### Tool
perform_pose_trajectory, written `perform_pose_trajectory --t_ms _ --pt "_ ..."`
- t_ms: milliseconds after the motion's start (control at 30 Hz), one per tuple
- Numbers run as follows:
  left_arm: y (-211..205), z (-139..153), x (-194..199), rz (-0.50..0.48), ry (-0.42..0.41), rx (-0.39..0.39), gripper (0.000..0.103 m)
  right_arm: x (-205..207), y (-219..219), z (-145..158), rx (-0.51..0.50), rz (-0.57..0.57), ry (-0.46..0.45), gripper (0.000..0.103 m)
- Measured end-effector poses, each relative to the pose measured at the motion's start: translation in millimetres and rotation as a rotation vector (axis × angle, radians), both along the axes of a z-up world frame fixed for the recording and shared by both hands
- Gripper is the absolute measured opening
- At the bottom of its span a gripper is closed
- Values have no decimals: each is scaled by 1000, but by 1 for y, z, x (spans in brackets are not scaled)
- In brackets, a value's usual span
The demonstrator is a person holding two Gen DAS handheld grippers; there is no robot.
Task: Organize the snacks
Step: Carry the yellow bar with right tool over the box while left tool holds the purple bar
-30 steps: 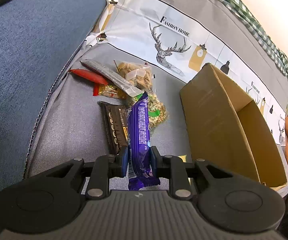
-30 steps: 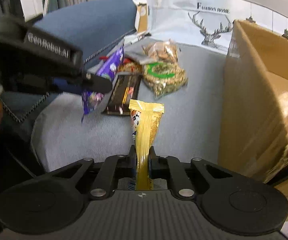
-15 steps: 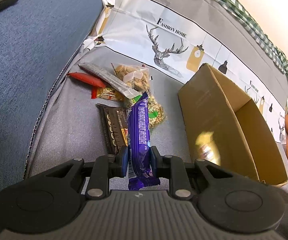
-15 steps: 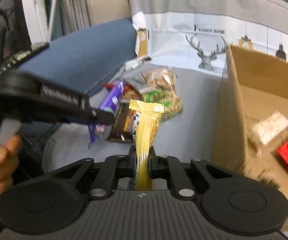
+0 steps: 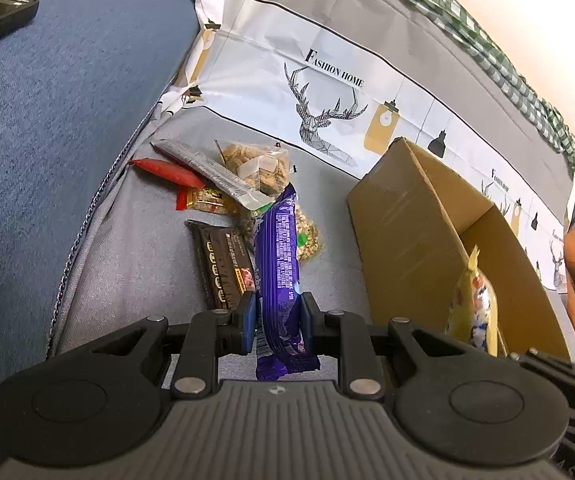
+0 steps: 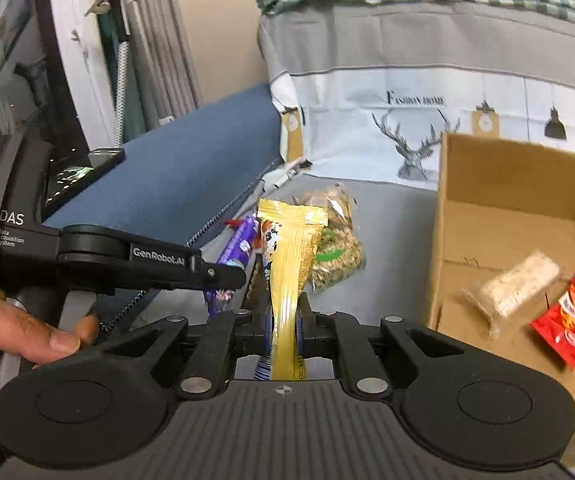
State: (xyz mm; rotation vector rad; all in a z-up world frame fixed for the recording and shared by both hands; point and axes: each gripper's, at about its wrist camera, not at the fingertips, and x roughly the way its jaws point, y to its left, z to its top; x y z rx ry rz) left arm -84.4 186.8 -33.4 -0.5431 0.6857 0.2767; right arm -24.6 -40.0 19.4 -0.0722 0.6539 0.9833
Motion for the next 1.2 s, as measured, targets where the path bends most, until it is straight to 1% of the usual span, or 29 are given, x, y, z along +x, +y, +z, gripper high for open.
perform_pose_trajectory --t_ms 67,133,300,433,533,633,933,1200 --pt "-1 1 0 0 1 9 25 -1 0 0 -5 16 -33 11" --pt "-2 2 0 -1 -3 16 25 1 -2 -3 -21 18 -47 11" --pt "-9 7 -2 -20 -30 46 25 11 -8 -3 -9 -12 -14 11" --pt "-14 8 -1 -34 -43 69 25 14 -11 3 21 -31 -23 11" --pt "-15 9 -1 -27 -47 83 25 16 -15 5 41 -38 -41 11" --pt "-16 10 -1 -18 -54 92 25 21 -20 4 57 -37 -37 11" --pt "-14 10 0 -7 -48 100 25 35 -27 2 86 -66 -26 11" --pt "-15 12 2 11 -30 109 25 45 -32 8 136 -83 -10 11"
